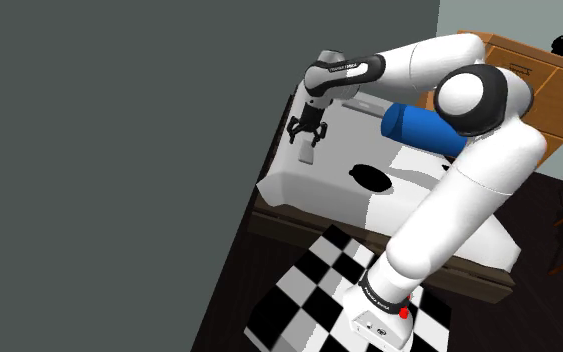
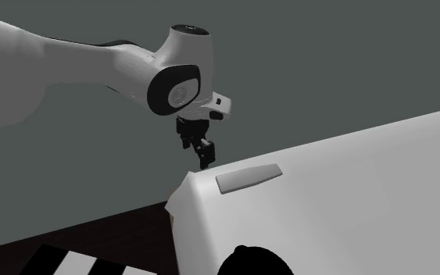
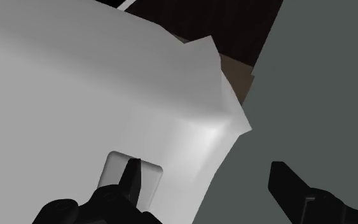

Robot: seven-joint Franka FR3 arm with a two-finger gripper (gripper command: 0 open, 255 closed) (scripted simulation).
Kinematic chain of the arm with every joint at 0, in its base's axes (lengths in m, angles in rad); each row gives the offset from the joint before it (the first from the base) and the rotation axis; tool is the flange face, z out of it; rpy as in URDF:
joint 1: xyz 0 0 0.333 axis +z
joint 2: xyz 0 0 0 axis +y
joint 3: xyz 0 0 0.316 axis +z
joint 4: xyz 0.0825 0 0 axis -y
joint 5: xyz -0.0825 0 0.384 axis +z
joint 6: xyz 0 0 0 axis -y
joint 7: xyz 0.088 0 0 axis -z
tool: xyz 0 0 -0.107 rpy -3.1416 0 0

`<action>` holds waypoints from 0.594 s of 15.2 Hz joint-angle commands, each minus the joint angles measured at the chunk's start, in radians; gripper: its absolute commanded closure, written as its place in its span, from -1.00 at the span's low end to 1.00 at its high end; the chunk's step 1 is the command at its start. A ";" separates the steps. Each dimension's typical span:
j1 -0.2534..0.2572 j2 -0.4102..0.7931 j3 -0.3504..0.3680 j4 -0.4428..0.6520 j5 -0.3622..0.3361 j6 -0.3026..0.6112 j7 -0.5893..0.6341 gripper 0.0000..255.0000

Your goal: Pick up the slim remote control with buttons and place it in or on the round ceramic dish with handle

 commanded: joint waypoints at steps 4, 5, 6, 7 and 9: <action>-0.043 0.150 -0.039 0.119 0.025 0.042 0.031 -1.00; -0.053 0.179 -0.047 0.145 0.032 0.047 0.037 -1.00; -0.062 0.207 -0.054 0.171 0.039 0.052 0.043 -1.00; -0.072 0.236 -0.061 0.197 0.046 0.055 0.048 -1.00; -0.093 0.292 -0.074 0.252 0.060 0.060 0.060 -1.00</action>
